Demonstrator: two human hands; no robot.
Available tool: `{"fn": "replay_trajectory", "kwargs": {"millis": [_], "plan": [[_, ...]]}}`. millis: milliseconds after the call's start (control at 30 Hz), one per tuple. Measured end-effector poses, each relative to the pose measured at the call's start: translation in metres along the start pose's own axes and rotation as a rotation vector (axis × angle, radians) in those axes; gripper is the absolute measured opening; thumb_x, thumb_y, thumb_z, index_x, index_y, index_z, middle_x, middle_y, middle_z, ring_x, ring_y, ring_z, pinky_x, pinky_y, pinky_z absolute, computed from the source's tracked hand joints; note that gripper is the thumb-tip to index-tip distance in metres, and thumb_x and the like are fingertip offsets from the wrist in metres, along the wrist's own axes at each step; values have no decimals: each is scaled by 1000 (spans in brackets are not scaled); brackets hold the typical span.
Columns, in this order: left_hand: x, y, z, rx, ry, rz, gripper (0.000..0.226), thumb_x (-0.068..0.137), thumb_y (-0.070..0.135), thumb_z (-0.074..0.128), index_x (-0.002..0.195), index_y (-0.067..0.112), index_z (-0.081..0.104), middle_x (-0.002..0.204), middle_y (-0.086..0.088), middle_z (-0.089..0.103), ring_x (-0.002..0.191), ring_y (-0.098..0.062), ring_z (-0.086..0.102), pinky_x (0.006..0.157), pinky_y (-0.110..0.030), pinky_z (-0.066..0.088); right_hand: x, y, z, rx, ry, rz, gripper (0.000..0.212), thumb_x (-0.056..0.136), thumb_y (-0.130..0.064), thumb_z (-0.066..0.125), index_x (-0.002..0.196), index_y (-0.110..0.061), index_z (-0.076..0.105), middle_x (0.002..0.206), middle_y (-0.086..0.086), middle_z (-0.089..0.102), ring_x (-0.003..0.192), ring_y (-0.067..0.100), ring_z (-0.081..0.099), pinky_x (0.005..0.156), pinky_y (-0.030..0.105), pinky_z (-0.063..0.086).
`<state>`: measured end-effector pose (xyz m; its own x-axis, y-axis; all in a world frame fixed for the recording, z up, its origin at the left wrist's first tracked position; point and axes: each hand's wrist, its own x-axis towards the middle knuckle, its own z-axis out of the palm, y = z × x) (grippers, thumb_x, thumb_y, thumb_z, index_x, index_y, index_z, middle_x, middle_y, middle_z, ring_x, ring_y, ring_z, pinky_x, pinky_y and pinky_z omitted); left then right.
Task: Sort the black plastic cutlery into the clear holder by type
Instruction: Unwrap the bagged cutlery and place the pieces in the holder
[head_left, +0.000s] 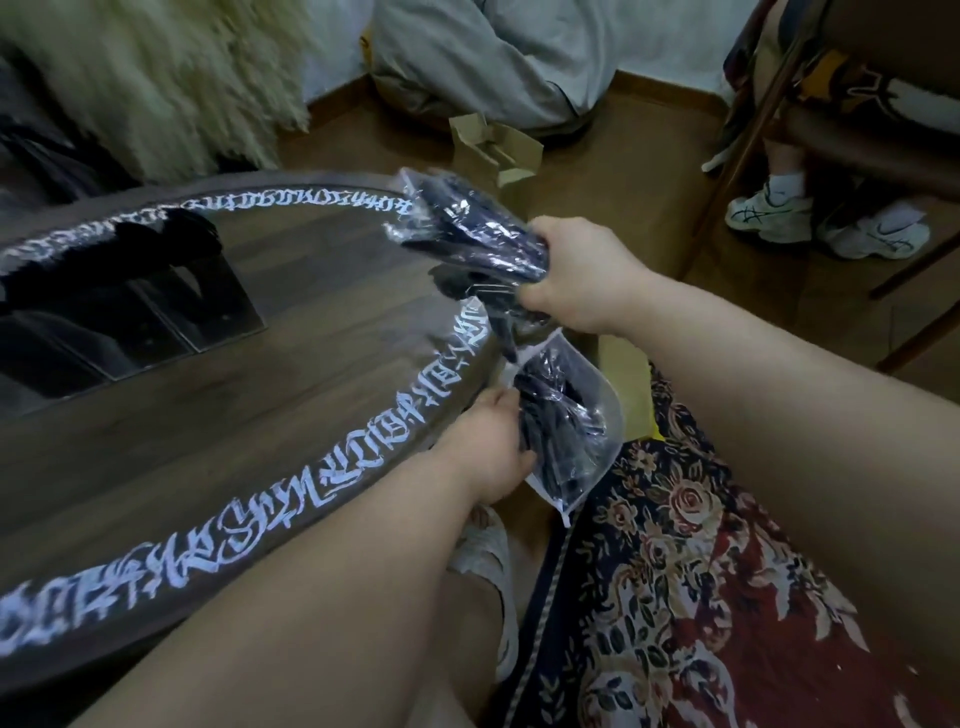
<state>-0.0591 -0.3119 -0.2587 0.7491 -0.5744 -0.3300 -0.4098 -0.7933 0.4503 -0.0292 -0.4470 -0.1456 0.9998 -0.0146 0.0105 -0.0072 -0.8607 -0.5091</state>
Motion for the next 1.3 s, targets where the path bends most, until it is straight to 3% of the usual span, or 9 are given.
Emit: {"fn": "replay_trajectory", "kwargs": {"millis": [100,200,333,467,600,700,900,1167,1300], "plan": [[-19,1,-27,53,49,54,43,92,26,56,130,6,51,129,-16,52,119,-30,50,95,-32,43,26,-26,19,-52,-51,-80,28,80,-19,66,105,-13,57,91,2,61,81,22,60,68,36,52],[-44,-25,-67,194,265,-6,31,89,22,52,117,13,60,108,-13,64,100,-33,59,82,-35,46,38,-54,40,-38,-64,-124,34,80,-19,65,111,-9,57,95,7,63,85,26,59,76,36,51],[-85,-102,-97,276,413,-375,36,90,28,52,121,12,54,123,-12,54,114,-33,52,94,-39,43,36,-86,75,115,-154,-83,56,81,-19,66,134,-9,49,121,9,61,94,26,61,73,30,50],[-116,-146,-90,169,540,-471,67,89,30,58,147,13,28,153,-8,28,136,-32,33,111,-43,32,25,-97,113,313,-255,42,32,78,-18,69,108,-10,61,93,8,69,70,25,64,59,33,53],[-120,-151,-78,77,510,-354,74,93,38,53,153,22,12,160,2,12,143,-23,23,116,-40,26,9,-98,138,239,-435,142,63,78,-43,72,124,-11,43,112,10,61,95,30,64,80,44,56],[-118,-149,-71,58,454,-328,77,94,44,51,153,25,6,161,4,6,145,-21,19,115,-41,27,1,-110,145,-17,-393,93,91,80,-68,55,144,-11,24,141,15,39,128,34,40,105,43,36],[-125,-163,-69,115,400,-462,78,93,46,49,153,24,5,161,2,4,146,-22,15,113,-48,27,-2,-135,155,-111,-497,37,87,90,-71,27,152,-12,13,153,14,22,140,36,17,111,44,20],[-128,-138,-82,108,610,-353,65,92,29,54,149,18,26,156,-2,20,142,-25,23,112,-46,31,-32,-88,122,93,-182,-4,71,92,-53,49,150,-20,24,150,7,33,135,27,35,108,39,31],[-101,-92,-82,129,611,-129,56,92,26,56,144,12,37,150,-6,31,138,-24,31,112,-36,27,-66,-27,86,226,33,117,42,94,-27,55,135,-23,49,121,1,60,103,14,58,82,28,44]]}}
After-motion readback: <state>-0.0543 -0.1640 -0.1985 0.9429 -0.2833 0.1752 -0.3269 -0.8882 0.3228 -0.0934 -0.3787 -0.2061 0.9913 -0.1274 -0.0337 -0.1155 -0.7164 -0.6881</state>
